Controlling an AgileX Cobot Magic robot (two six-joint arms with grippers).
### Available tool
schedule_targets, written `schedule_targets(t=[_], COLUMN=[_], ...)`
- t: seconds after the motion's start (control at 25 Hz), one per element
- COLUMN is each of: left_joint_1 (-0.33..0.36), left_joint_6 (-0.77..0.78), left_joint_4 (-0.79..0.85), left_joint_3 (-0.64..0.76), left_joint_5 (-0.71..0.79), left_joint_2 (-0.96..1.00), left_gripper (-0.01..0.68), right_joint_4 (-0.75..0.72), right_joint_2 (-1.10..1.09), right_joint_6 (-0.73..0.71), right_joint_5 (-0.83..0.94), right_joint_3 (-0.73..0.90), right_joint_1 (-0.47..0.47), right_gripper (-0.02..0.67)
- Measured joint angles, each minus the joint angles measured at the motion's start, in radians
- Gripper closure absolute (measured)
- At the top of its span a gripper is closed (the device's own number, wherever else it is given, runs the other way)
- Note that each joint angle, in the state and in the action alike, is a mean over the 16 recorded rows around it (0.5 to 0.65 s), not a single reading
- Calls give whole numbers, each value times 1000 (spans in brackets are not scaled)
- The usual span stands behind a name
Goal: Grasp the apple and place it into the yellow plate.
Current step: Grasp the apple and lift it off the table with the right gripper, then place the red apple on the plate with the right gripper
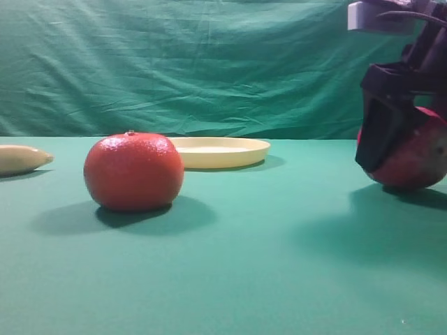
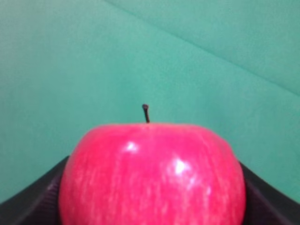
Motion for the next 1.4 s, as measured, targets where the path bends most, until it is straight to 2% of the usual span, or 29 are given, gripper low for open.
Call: schedule_targets(t=[0.56, 0.84, 1.08, 1.2, 1.4], left_joint_1=[0, 0, 0, 0, 0], left_joint_6=[0, 0, 0, 0, 0], left_joint_4=[0, 0, 0, 0, 0], left_joint_3=[0, 0, 0, 0, 0], left_joint_5=[0, 0, 0, 0, 0], left_joint_2=[0, 0, 0, 0, 0], left_gripper=[516, 516, 516, 516, 516], right_joint_4=[70, 56, 1, -36, -98], right_joint_2=[377, 498, 467, 414, 291], right_joint_6=[-28, -52, -66, -59, -12], right_joint_5=[44, 71, 108, 141, 239], right_joint_3=[-561, -685, -710, -713, -715], right_joint_1=[134, 176, 180, 180, 180], right_gripper=[125, 63, 33, 71, 251])
